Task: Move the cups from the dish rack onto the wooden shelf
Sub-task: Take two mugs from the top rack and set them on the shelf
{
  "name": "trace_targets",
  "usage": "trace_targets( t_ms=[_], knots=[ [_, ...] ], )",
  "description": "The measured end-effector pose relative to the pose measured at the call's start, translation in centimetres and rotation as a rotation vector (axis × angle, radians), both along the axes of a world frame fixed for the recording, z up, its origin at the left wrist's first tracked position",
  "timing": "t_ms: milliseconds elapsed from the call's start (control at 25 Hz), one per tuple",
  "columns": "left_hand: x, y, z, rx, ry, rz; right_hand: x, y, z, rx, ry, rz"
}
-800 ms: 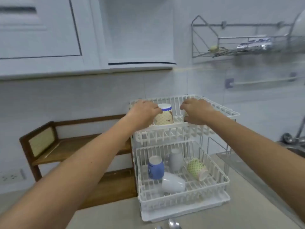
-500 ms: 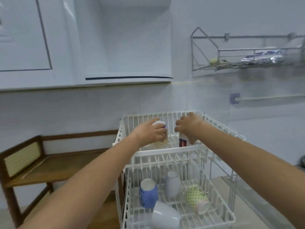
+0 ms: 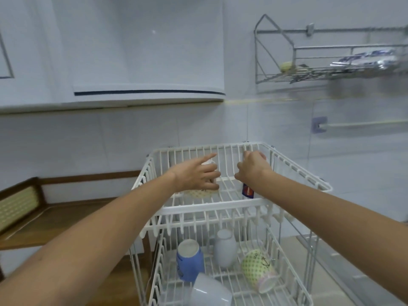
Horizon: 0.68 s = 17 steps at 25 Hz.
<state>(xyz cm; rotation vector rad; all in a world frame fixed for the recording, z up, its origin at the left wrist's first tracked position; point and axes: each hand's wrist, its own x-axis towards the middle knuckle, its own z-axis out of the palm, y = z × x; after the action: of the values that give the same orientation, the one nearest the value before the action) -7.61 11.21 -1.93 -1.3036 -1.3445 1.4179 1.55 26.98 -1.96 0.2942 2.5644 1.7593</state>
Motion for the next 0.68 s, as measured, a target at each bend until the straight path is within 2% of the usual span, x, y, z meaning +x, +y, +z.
trace_targets(
  t_ms=[120, 200, 280, 400, 520, 600, 680],
  knots=[
    [0.3, -1.2, 0.7, 0.201, -0.085, -0.064, 1.8, 0.7, 1.2, -0.187, 0.125, -0.02],
    [0.8, -2.5, 1.7, 0.445, -0.211, 0.001, 3.6, 0.7, 2.6, -0.366, 0.244, 0.011],
    [1.6, -4.3, 2.8, 0.767, -0.419, 0.037, 5.2, 0.0, 3.6, -0.55, 0.4, 0.085],
    [3.0, -9.0, 3.2, 1.183, -0.733, -0.17, 7.0, -2.8, 5.1, -0.971, 0.67, 0.233],
    [4.0, -15.2, 2.3, 1.372, -0.923, -0.291, 8.2, -7.5, 5.1, -1.366, 0.883, 0.43],
    [3.9, -19.5, 1.6, 1.536, -1.036, -0.254, 8.2, -11.6, 4.9, -1.598, 0.918, 0.583],
    [3.1, -23.7, 0.7, 1.696, -1.092, -0.161, 7.5, -15.9, 4.8, -1.814, 0.845, 0.685]
  ],
)
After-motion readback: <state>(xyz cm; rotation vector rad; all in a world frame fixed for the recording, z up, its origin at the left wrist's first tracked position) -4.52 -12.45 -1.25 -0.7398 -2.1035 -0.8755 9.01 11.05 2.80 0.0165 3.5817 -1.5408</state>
